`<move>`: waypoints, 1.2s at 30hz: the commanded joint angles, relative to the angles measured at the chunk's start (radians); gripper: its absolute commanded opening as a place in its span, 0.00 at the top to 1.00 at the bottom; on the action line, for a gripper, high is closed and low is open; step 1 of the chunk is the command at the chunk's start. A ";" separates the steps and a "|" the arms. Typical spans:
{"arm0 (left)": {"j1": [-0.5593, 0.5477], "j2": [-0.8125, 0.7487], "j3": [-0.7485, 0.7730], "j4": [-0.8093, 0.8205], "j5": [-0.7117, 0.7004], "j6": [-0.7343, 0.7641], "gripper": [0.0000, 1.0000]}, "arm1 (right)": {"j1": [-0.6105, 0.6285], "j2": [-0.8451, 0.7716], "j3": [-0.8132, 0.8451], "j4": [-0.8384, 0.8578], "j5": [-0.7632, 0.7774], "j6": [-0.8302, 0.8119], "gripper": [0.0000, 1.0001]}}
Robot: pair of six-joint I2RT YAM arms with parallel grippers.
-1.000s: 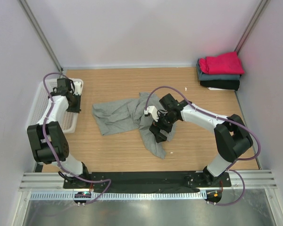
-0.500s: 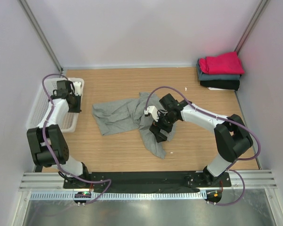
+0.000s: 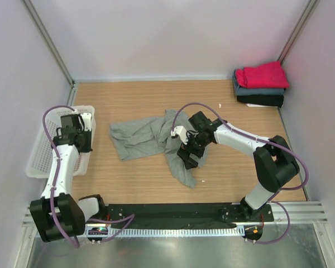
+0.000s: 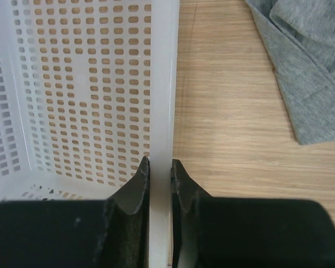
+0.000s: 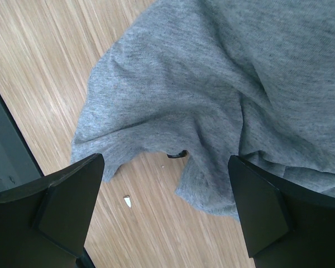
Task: Fold and stack the t-shirts
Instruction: Flatten the tshirt out
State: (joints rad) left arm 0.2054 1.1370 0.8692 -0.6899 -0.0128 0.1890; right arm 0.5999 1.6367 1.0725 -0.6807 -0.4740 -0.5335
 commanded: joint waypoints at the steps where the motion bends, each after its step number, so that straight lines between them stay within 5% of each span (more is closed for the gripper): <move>1: 0.026 -0.026 0.022 -0.100 -0.092 -0.029 1.00 | 0.001 -0.031 0.014 0.004 -0.015 -0.014 0.00; 26: 0.028 -0.201 0.021 -0.309 -0.168 0.046 0.99 | 0.001 -0.052 0.012 -0.003 -0.021 -0.013 0.00; 33: 0.026 -0.206 -0.012 -0.304 -0.174 0.056 0.76 | 0.001 -0.054 0.010 -0.002 -0.020 -0.013 0.00; 36: 0.028 -0.206 -0.009 -0.301 -0.162 0.064 0.54 | 0.001 -0.052 0.010 -0.002 -0.020 -0.011 0.00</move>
State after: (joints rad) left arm 0.2184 0.9409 0.8623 -0.9794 -0.1280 0.2367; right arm 0.5999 1.6291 1.0725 -0.6819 -0.4759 -0.5362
